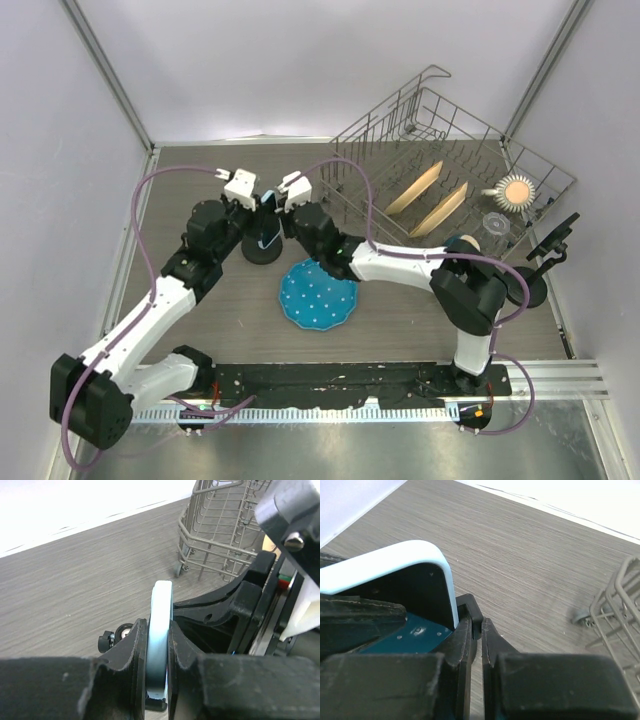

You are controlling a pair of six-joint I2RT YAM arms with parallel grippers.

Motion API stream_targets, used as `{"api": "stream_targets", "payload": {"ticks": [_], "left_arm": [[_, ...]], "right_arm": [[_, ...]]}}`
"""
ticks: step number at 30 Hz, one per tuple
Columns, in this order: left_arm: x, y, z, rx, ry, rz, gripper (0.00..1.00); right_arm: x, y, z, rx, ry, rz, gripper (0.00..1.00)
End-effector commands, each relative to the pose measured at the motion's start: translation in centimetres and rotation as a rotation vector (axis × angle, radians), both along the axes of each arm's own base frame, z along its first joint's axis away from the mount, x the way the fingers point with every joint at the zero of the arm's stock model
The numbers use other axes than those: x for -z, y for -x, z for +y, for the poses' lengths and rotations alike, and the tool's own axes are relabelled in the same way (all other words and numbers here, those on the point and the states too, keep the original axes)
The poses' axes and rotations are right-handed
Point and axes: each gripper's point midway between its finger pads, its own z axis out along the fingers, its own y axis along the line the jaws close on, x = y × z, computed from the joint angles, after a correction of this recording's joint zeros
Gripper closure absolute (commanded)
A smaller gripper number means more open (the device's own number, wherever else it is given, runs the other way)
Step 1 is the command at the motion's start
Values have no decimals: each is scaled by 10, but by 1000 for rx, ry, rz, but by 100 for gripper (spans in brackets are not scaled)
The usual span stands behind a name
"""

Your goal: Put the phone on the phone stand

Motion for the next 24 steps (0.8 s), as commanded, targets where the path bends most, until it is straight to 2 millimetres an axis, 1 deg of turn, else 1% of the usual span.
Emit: {"api": "stream_targets", "payload": {"ticks": [1,2,3,4,5,7,8,9,11,12,13,15,16,17,18,19,20,21,22,23,24], "left_arm": [[7,-19,73,-397,-32,-65,100],[13,-19,68,-371,-38,-37,100],[15,-19,66,-371,-18,-26,100],[21,-20,66,-371,-23,-15,100],[25,-19,65,-362,-31,-11,100],[32,-19,67,-373,-47,4,100],[36,-19,69,-379,-65,22,100],[38,-19,71,-392,-76,27,100],[42,-22,72,-403,-85,36,100],[44,-23,71,-397,-89,42,100],[43,-25,69,-391,-88,43,100],[50,-30,68,-390,-100,58,100],[50,-31,67,-388,-102,59,100],[51,-32,67,-384,-105,63,100],[50,-30,67,-380,-103,62,100],[50,-29,65,-373,-102,63,100],[49,-27,63,-356,-90,61,100],[44,-24,63,-349,-78,48,100],[42,-22,62,-339,-71,44,100],[39,-19,56,-305,-60,39,100],[33,-16,55,-288,-52,27,100]], "right_arm": [[-26,20,3,198,-92,-44,100],[-32,25,8,178,-112,-48,100],[-42,36,20,149,-129,-54,100],[-46,39,25,130,-126,-56,100],[-48,43,27,120,-117,-46,100],[-58,51,33,96,-148,-36,99],[-56,55,34,86,-133,-16,100],[-67,61,39,74,-156,-13,100],[-69,70,44,74,-171,29,100],[-80,71,50,85,-207,41,100],[-75,81,56,73,-188,71,100],[-84,89,66,58,-225,84,99],[-79,95,71,49,-203,92,99],[-79,95,71,51,-199,101,99],[-80,95,69,60,-193,103,99],[-89,95,60,77,-203,95,99],[-92,93,50,98,-197,82,99],[-86,90,38,125,-176,78,99],[-102,84,20,141,-198,65,99],[-95,81,11,136,-159,61,99],[-95,80,6,101,-133,70,99]]}}
